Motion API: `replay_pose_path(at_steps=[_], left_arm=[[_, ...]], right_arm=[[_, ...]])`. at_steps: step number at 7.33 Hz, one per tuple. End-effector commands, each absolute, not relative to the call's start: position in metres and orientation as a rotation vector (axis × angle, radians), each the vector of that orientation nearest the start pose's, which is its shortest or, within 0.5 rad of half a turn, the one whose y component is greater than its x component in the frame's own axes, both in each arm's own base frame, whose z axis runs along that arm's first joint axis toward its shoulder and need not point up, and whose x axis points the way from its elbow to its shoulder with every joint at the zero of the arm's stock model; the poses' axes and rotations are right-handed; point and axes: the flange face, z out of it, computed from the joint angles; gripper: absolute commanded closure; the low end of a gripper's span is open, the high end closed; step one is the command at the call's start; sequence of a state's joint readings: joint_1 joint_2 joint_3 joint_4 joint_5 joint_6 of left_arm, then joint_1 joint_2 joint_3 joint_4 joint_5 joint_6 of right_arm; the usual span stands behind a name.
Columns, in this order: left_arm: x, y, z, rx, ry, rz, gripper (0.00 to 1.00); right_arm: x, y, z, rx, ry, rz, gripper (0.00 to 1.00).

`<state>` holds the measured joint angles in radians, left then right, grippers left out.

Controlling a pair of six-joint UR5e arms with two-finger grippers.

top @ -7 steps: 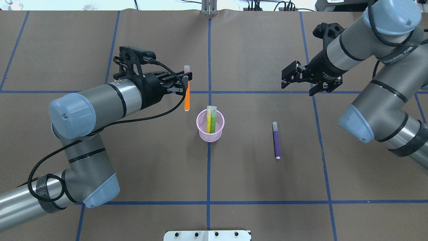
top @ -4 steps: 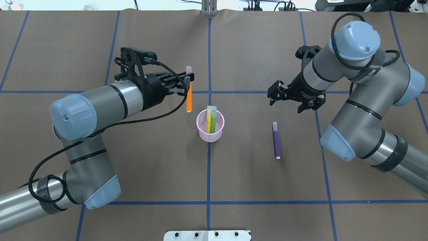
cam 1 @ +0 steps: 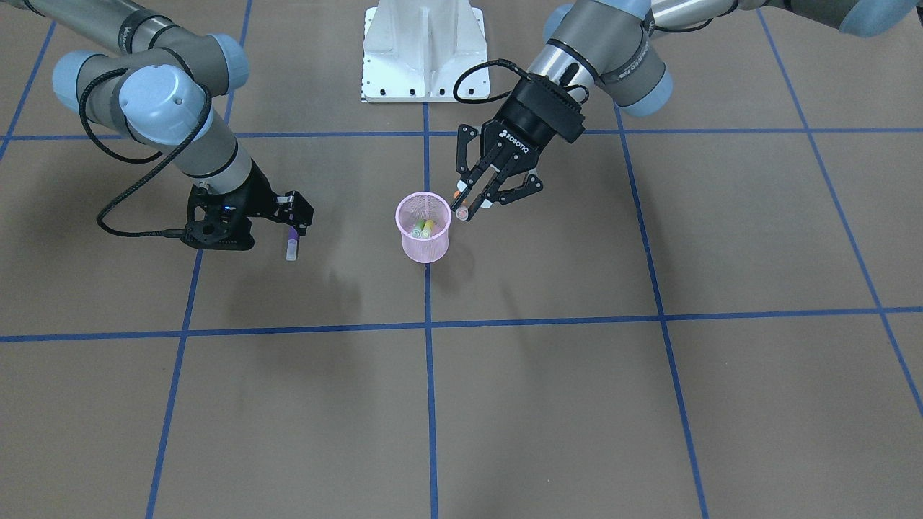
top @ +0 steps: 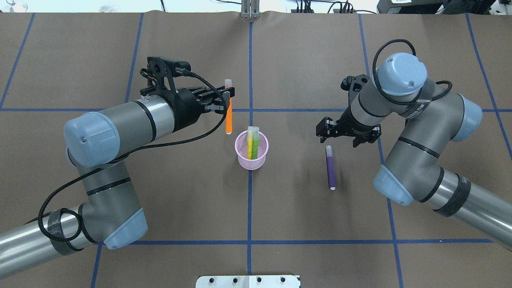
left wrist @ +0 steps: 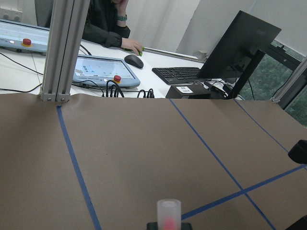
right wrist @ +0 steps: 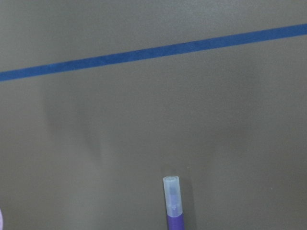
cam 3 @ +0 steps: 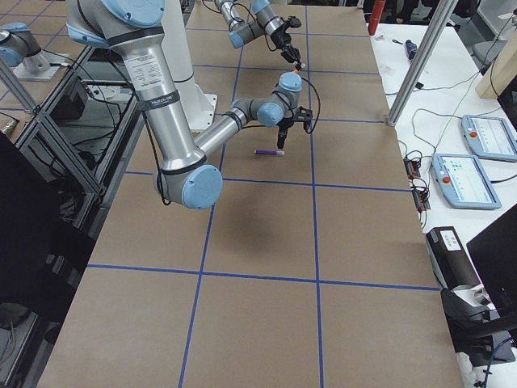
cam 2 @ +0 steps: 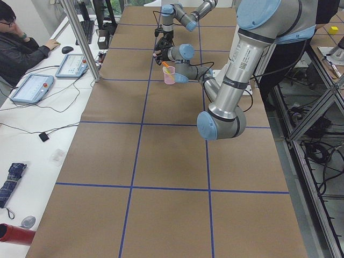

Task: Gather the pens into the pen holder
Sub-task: 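Lower right gripper onto purple marker while left holds orange marker near cup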

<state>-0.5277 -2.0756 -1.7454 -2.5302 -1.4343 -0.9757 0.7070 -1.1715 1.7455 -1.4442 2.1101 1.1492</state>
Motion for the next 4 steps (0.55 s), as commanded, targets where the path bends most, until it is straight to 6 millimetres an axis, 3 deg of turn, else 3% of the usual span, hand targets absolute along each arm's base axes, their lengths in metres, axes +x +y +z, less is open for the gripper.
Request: replay_pose_path(at_steps=[1,4], left_arm=[[0.448,-0.431,0.183,0.956,1.326,-0.061,1.00],[0.449,-0.431,0.183,0.953,1.326,-0.061,1.00]], right_arm=[[-0.437,-0.464,0.356,-0.084,-0.828,0.044,0.02],[-0.463,-0.449,0.371,-0.103,-0.799,-0.009,0.04]])
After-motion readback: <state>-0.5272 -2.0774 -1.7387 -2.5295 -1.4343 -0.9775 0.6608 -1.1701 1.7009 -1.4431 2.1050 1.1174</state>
